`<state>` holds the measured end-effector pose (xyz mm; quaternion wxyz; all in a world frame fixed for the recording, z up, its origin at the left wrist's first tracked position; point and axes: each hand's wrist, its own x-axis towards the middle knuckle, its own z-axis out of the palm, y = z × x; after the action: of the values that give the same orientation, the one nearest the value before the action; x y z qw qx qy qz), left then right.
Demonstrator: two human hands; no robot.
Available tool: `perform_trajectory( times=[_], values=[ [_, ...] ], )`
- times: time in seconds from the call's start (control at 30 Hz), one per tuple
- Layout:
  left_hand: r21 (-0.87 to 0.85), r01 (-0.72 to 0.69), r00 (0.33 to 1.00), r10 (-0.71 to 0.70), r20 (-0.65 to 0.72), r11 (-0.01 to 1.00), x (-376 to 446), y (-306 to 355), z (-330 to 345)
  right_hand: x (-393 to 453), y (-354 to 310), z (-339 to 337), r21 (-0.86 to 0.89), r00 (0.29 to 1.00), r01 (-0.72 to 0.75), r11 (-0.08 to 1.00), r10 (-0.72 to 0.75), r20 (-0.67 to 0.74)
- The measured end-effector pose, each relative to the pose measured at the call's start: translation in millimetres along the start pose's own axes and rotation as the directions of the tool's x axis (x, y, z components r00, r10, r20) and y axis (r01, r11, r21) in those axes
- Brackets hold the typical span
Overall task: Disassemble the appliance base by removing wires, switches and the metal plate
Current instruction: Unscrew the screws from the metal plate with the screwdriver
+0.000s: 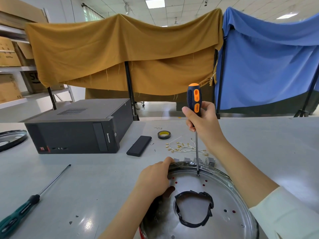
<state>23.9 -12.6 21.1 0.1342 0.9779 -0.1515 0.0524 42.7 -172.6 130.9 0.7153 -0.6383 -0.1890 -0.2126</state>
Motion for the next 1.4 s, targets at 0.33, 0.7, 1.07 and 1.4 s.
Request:
perform_trajectory(
  times=[0.33, 0.7, 1.07, 1.4],
  values=[
    [-0.001, 0.0, 1.0, 0.0, 0.001, 1.0, -0.9, -0.1, -0.8, 0.1, 6.8, -4.3, 0.019, 0.995, 0.074, 0.997, -0.073, -0.074],
    [-0.042, -0.011, 1.0, 0.011, 0.008, 0.999, -0.5, 0.3, -1.5, 0.0, -9.9, -0.9, 0.135, 0.991, 0.097, 0.986, -0.084, -0.103],
    [-0.292, -0.258, 0.964, 0.225, -0.142, 0.921, -9.0, 6.7, -16.7, -1.9, -29.9, -0.8, 0.288, 0.99, 0.07, 0.955, -0.031, -0.137],
    [-0.632, -0.125, 0.992, 0.098, -0.079, 0.764, -15.9, 21.2, -28.2, -9.4, -34.1, 1.9, 0.353, 0.989, 0.065, 0.933, -0.013, -0.15]
  ],
)
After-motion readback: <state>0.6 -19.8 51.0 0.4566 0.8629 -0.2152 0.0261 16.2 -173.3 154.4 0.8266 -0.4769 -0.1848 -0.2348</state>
